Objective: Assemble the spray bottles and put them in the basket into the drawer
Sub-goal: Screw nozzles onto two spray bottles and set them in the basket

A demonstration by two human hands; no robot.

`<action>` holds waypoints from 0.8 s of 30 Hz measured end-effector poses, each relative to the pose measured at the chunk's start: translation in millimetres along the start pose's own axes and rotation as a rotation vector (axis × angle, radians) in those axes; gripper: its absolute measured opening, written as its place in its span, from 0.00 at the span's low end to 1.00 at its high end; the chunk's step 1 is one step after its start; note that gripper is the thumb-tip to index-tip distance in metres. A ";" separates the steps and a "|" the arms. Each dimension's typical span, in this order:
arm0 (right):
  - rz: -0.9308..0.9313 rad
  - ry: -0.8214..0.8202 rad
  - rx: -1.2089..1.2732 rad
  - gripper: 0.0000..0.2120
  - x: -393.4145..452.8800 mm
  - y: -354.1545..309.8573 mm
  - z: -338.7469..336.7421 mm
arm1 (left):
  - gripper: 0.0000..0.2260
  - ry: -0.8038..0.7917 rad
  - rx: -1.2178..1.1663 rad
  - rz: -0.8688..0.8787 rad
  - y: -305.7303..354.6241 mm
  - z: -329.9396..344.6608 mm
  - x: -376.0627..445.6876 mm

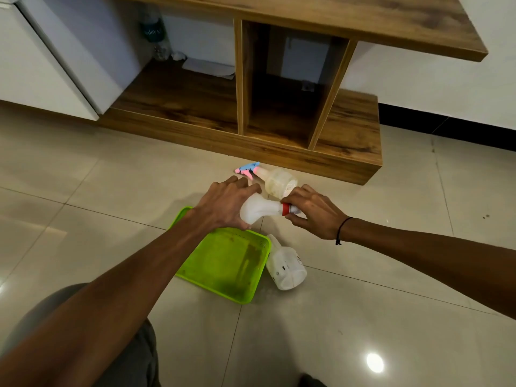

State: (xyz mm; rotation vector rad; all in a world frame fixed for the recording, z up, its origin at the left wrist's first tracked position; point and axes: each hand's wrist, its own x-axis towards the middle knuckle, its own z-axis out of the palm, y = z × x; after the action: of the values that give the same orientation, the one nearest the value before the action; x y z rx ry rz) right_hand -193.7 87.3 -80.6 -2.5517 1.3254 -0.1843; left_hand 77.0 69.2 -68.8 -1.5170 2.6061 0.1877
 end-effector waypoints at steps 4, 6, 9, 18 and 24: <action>0.048 -0.060 0.121 0.13 6.0 -2.1 -1.9 | 0.44 0.050 0.077 -0.023 6.8 -1.7 -4.2; 0.080 -0.069 0.206 0.10 9.8 -3.9 -4.5 | 0.45 0.065 0.100 -0.036 10.5 -2.5 -5.2; 0.236 -0.164 0.412 0.12 14.5 -8.3 -8.4 | 0.44 0.095 0.125 -0.058 13.3 -2.4 -6.4; 0.612 -0.339 1.044 0.19 12.3 -15.4 -12.6 | 0.44 0.246 0.080 -0.070 25.8 6.3 -9.6; 0.434 -0.062 0.533 0.26 14.9 -22.1 -5.8 | 0.47 0.231 0.133 -0.089 26.8 3.2 -5.2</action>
State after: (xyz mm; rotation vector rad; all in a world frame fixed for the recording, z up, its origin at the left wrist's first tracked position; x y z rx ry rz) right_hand -169.2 86.3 -68.8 -1.7817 1.5217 -0.3180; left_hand 56.3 87.3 -69.9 -1.6925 2.6496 -0.1770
